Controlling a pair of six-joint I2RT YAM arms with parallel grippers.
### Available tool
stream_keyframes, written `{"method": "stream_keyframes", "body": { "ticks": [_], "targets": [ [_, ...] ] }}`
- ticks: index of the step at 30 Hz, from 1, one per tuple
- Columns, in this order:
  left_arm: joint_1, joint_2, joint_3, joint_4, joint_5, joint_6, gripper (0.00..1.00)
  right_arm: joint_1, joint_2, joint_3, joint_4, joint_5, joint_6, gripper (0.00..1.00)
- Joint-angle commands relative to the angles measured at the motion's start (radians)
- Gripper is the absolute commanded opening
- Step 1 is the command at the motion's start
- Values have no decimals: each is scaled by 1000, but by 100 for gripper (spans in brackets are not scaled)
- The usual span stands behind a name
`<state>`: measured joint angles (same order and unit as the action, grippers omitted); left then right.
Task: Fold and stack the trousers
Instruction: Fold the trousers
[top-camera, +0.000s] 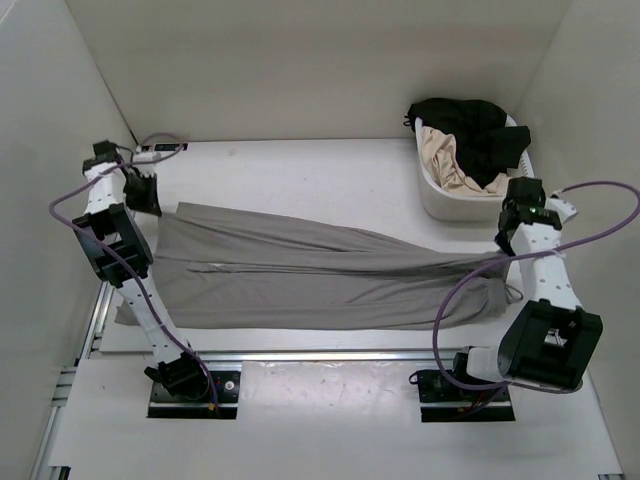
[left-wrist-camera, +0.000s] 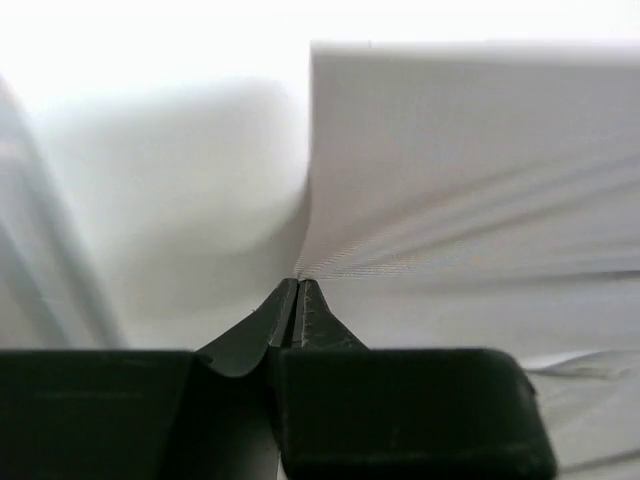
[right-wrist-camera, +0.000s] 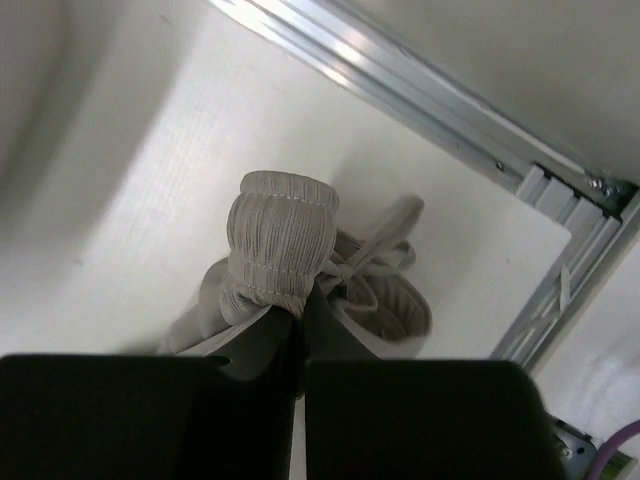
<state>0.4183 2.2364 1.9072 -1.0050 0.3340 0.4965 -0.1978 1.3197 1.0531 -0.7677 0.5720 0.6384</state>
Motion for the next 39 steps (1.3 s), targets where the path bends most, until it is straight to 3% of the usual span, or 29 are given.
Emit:
{"method": "stream_keyframes", "body": {
  "ticks": [1,6,10,14,17,20,23,26,31,34,39],
  "targets": [
    [-4,-70,193,2,22,-3,14,-18,41,146,22,31,-31,0],
    [-4,-130,239,2,22,7,14,-60,62,265,22,-10,-69,0],
    [8,-152,228,2,22,7,14,-109,62,265,22,-58,-69,0],
    [52,-150,327,23,22,-25,14,-159,53,240,57,-110,-69,0],
    [65,-150,410,36,60,-45,14,-210,62,240,113,-237,-69,0],
    [65,-196,402,46,92,-46,14,-230,107,265,116,-369,-91,0],
    [65,-312,246,46,64,41,14,-230,81,214,116,-380,-101,0],
    [95,-447,-7,23,48,109,14,-253,12,93,137,-422,-102,0],
    [246,-599,-345,-43,30,215,14,-262,-126,-112,137,-459,-37,0],
    [316,-641,-478,-43,11,269,14,-310,-224,-241,137,-459,18,0],
    [370,-640,-524,-43,0,303,14,-380,-241,-294,146,-509,9,0]
  ]
}}
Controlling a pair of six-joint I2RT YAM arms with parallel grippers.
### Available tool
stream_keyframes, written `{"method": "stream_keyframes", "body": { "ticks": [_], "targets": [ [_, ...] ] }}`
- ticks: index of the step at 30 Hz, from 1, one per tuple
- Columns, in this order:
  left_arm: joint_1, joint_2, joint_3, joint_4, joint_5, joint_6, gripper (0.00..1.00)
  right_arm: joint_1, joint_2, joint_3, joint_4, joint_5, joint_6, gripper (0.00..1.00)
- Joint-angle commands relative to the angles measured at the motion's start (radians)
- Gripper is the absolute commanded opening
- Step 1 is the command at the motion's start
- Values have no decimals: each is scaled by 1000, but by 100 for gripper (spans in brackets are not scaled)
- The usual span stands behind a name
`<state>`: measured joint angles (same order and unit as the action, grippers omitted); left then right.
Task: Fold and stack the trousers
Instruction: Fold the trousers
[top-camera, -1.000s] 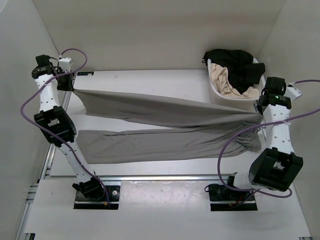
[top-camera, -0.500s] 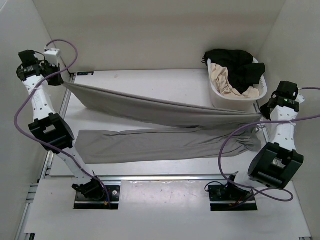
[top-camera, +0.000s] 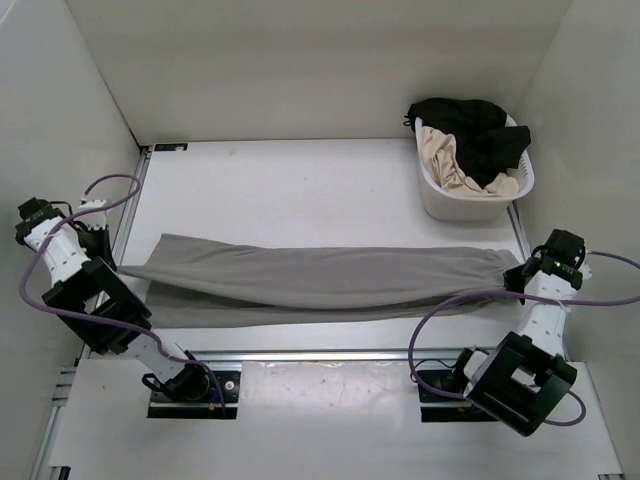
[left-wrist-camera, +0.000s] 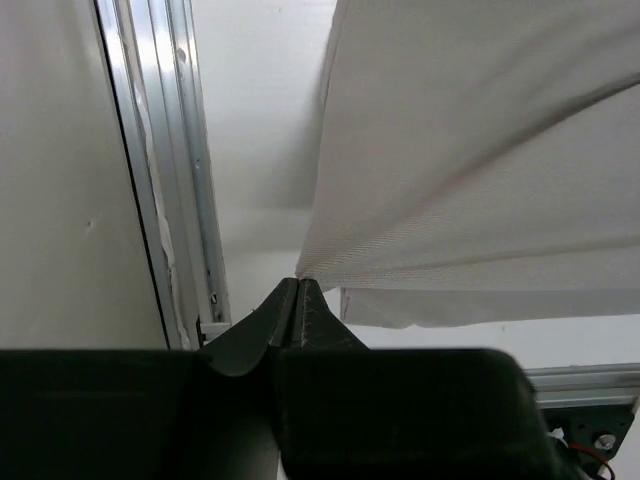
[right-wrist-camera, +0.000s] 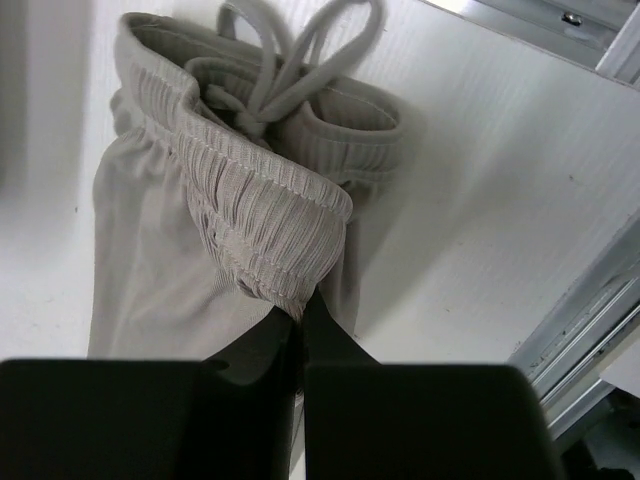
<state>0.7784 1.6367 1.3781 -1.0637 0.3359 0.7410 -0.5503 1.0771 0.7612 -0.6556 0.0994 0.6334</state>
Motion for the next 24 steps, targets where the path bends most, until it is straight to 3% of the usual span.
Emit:
{"method": "stream_keyframes", "body": {
  "ticks": [1,7,21,23,24],
  "targets": [
    [10,-25,33,5,-12,69,14,-46,1,-2,25,-36,2,0],
    [28,5,98,-59,-21,101,14,-134,3,44,-53,-27,-32,0],
    [85,-26,-240,-24,-178,212,14,-206,26,-40,-111,2,-12,0],
    [96,-11,-278,-15,-187,234,14,-235,44,-49,-111,-21,-12,13],
    [96,-2,-307,-4,-187,235,14,-235,53,-49,-99,-36,-26,29]
  ]
}}
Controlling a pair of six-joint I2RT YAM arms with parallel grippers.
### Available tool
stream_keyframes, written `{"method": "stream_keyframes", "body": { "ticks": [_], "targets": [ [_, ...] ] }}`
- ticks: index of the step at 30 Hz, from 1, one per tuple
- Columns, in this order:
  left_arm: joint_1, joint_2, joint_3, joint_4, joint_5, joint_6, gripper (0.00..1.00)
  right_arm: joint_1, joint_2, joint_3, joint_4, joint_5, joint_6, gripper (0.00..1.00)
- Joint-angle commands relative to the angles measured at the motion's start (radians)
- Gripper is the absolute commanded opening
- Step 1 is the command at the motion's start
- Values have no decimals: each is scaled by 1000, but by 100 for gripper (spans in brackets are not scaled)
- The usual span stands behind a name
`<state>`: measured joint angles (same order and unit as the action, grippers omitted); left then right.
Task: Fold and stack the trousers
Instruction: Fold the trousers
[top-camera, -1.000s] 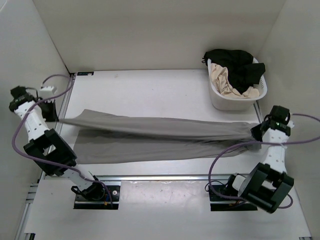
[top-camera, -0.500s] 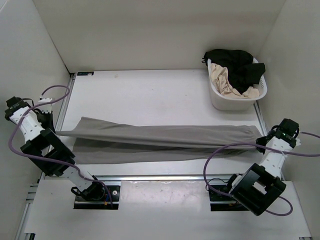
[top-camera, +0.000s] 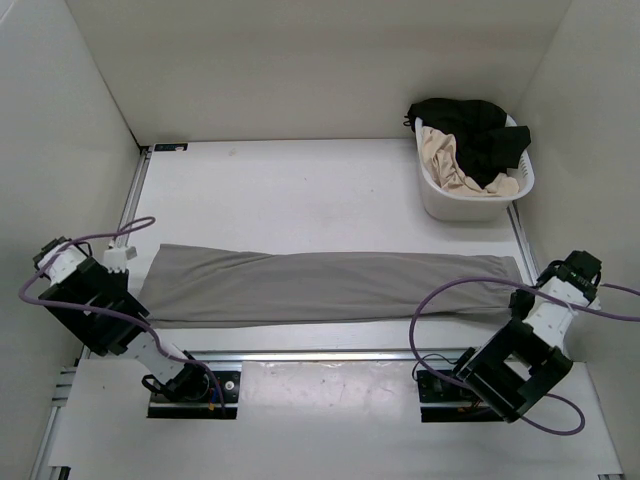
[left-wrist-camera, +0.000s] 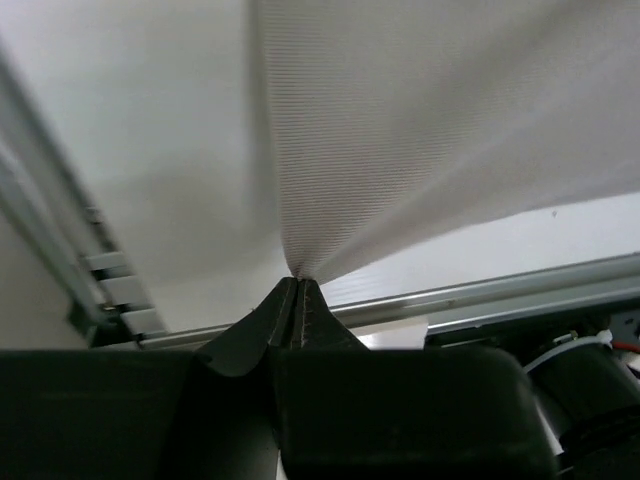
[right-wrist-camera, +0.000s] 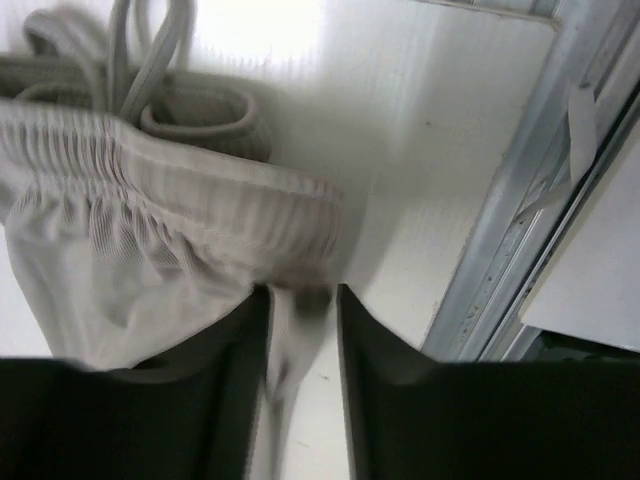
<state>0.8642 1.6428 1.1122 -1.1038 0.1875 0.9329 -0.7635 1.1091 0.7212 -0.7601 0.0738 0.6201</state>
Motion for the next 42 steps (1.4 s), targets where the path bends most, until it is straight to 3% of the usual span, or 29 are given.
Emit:
{"method": "stream_keyframes", "body": {
  "ticks": [1,2,3,6,9,13,19,24,27,29,32,35,40,42],
  "targets": [
    [10,12,-41,45,-27,43,16,-22,21,-9,16,-22,-28,40],
    [10,24,-52,45,-13,43,20,-22,31,-9,16,-31,-40,52],
    [10,35,-52,45,-13,43,22,-22,31,-20,36,-76,-54,70],
    [10,57,-52,45,-2,43,28,-22,31,-20,36,-124,-66,80],
    [10,57,-52,45,-2,43,35,1,31,-43,27,-115,-48,84],
    [10,48,-11,36,-13,34,37,75,40,-104,62,-50,28,87],
    [10,28,96,-34,-13,24,44,131,162,-117,148,24,165,87],
    [10,19,176,-103,20,14,44,204,253,-11,179,162,196,86],
    [-17,8,187,-134,50,14,44,216,320,27,203,182,196,74],
    [-51,-1,187,-134,59,14,44,227,374,41,194,208,216,60],
    [-91,-11,178,-134,84,4,44,236,397,31,222,230,237,17],
    [-122,-11,187,-134,110,-25,44,236,408,30,231,241,248,0],
    [-253,-2,157,-114,156,-78,44,257,370,30,197,358,259,0],
    [-325,8,118,-52,141,-133,43,306,306,30,179,493,259,0]
  ]
}}
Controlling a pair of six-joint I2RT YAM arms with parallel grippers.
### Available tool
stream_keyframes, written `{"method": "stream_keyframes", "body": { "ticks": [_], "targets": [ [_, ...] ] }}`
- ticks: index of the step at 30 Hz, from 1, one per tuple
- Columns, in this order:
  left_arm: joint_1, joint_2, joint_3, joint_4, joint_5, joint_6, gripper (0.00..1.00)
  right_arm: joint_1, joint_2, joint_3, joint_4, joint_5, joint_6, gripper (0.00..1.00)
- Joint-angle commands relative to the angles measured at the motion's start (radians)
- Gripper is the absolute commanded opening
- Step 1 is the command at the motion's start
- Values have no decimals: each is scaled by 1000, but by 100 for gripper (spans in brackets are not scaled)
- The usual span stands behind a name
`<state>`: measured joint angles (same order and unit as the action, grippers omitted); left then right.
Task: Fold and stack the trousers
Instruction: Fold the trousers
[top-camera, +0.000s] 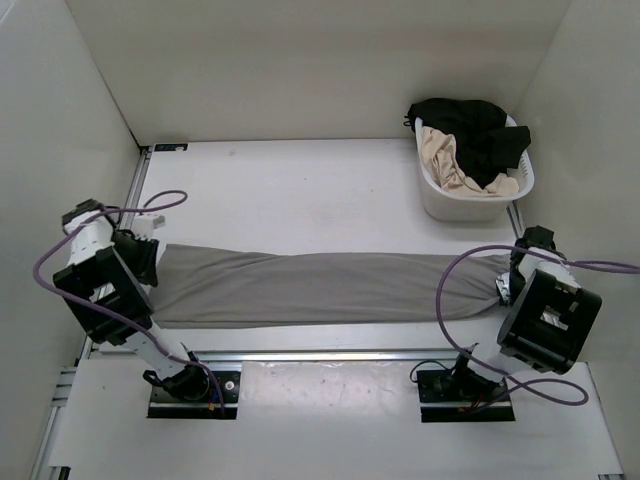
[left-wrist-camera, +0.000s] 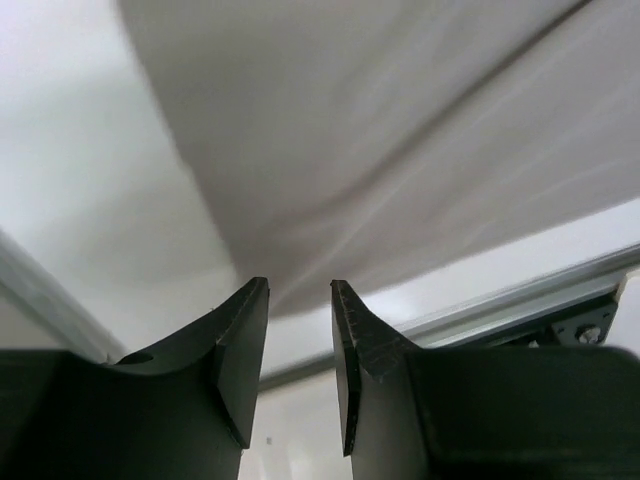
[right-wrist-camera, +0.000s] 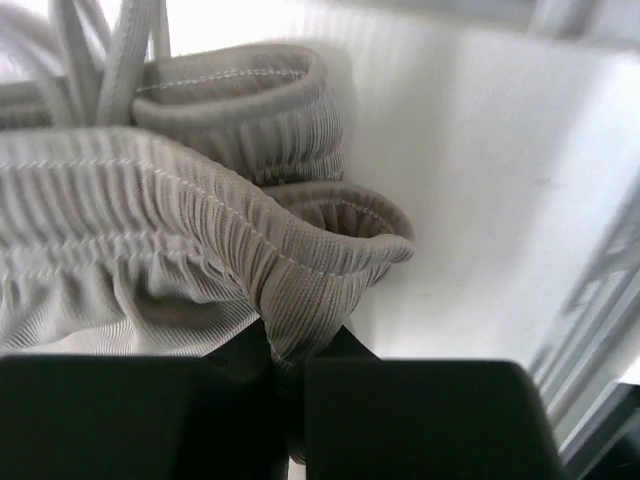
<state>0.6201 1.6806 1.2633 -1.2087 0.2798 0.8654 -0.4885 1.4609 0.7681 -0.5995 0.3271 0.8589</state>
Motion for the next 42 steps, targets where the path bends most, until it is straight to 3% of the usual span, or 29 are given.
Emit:
{"method": "stream_keyframes", "body": {
  "ticks": [1,6,10,15,16,19,21,22,24,26,28,30,37,42],
  "targets": [
    [-147,-19,-69,81,33,-84,43,50,-71,-16,-3,283,20,0],
    [-198,54,-108,262,-82,-222,42,165,-243,26,-14,424,-44,0],
    [-198,116,-108,305,-116,-270,40,281,-313,50,-14,507,-115,0],
    [-229,145,-128,327,-116,-304,40,604,-358,50,-49,642,-95,0],
    [-240,145,-128,327,-116,-313,40,742,-358,63,-71,680,-68,0],
    [-290,156,-154,356,-134,-334,40,1026,-250,169,-247,837,142,0],
    [-315,166,-165,356,-143,-335,40,1155,-173,247,-427,889,286,0],
    [-315,175,-165,356,-134,-344,40,1276,-78,329,-480,906,415,0],
    [-315,185,-156,365,-134,-344,40,1434,36,417,-572,915,486,0],
    [-315,185,-156,365,-134,-344,40,1522,246,585,-635,915,593,0],
    [-315,195,-156,365,-123,-332,40,1623,494,750,-887,903,774,0],
    [-315,195,-156,374,-110,-322,40,1694,626,903,-888,845,788,0],
    [-315,195,-177,399,-110,-284,40,1847,753,990,-870,707,902,0],
    [-315,195,-147,399,-110,-284,40,1892,788,1025,-711,684,738,3]
  ]
}}
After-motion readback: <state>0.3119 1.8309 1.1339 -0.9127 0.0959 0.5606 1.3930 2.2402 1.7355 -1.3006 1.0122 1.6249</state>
